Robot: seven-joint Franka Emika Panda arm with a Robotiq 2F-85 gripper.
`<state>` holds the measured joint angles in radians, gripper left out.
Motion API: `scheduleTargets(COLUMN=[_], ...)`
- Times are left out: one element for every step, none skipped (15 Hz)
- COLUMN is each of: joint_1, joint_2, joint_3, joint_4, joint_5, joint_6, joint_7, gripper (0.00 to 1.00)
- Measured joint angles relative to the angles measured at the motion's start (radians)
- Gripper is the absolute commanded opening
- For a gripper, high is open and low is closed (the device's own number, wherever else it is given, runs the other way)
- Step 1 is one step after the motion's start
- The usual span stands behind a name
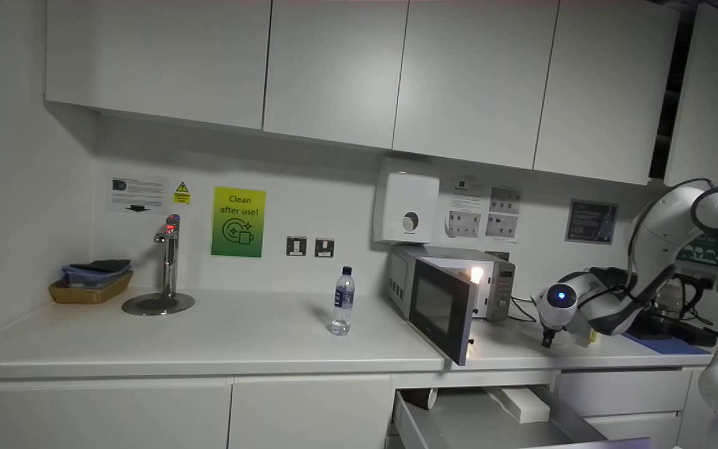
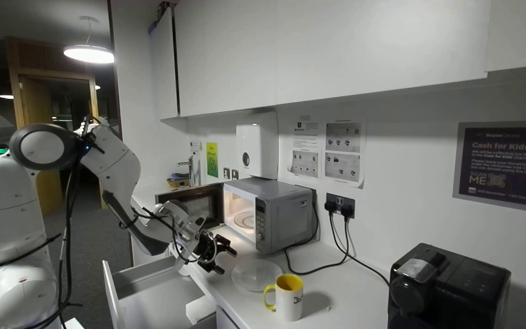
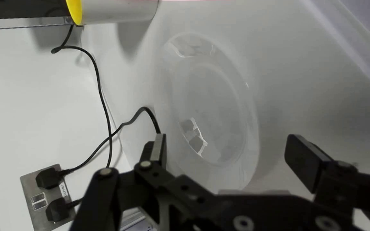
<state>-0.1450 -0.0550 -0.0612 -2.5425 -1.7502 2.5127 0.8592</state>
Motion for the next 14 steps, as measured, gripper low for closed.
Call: scheduleTargets(joint_1=[0.0,0.0,0.0,0.0,0.0,0.0,0.0,0.0,0.0,0.0,0.0,0.0,0.0,0.0], joint_2=[0.013,0.026,0.038,0.051,0.062,0.073,0.083,0.091,0.097,0.101,0.105,0.109,0.111,0.114], joint_3=[0.0,-0.001,-0.002,-0.002,-0.003,-0.003,-0.003,-0.003,-0.003,-0.003,-0.004,-0.005,-0.006,-0.007], joint_4=[0.008,0.015,0.022,0.03,0.037,0.046,0.053,0.061,0.069,0.074,0.078,0.082,0.085,0.088], joint_5=[-0.008,-0.013,-0.017,-0.022,-0.025,-0.028,-0.032,-0.037,-0.041,-0.042,-0.043,-0.045,-0.046,-0.046], joint_6=[0.0,0.0,0.0,0.0,0.0,-0.001,-0.001,-0.002,-0.002,-0.002,-0.002,-0.002,-0.002,-0.002], joint_7=[0.01,0.016,0.023,0.03,0.036,0.04,0.045,0.048,0.049,0.049,0.049,0.049,0.049,0.049], gripper=[1.0,1.0,1.0,1.0,1.0,1.0,1.0,1.0,1.0,1.0,1.0,1.0,1.0,1.0])
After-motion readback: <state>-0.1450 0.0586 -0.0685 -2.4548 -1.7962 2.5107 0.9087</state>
